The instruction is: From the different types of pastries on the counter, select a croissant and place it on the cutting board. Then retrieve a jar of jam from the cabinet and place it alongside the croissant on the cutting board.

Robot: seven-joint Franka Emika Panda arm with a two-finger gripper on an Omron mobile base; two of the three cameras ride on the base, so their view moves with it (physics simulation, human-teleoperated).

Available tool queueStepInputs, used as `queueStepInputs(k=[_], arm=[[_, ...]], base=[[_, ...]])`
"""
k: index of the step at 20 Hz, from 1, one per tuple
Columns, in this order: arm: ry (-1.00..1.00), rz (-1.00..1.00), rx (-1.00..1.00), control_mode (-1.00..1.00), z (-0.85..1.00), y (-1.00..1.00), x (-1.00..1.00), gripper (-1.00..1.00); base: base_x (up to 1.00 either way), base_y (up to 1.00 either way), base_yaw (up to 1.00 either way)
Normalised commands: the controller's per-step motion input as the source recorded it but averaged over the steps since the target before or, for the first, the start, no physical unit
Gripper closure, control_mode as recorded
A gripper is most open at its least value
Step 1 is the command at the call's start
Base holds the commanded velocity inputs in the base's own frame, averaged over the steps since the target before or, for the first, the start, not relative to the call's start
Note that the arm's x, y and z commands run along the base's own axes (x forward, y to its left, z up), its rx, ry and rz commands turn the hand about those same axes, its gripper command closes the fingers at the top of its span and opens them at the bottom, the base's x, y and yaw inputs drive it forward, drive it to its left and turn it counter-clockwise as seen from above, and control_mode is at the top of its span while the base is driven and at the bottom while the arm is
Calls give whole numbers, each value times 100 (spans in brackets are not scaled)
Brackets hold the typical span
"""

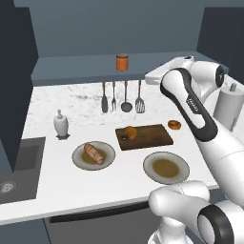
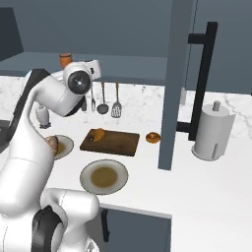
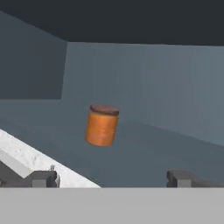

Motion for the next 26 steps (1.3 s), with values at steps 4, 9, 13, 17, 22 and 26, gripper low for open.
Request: queueStepInputs(k=[4, 9, 13, 17, 22, 26], arm=[[3, 14, 9, -100, 100, 10, 0, -100], [10, 28, -6, -100, 4, 48, 5, -100], [1, 0, 6, -100, -48, 1, 10, -100], [0, -1, 17, -100, -31, 0, 8, -100], [0, -2, 3, -100, -12, 0, 0, -100], [0, 0, 0, -100, -44, 5, 18, -100]], base=[[0, 0, 0], [0, 0, 0], [0, 0, 0], [0, 0, 0], [0, 0, 0], [0, 0, 0]])
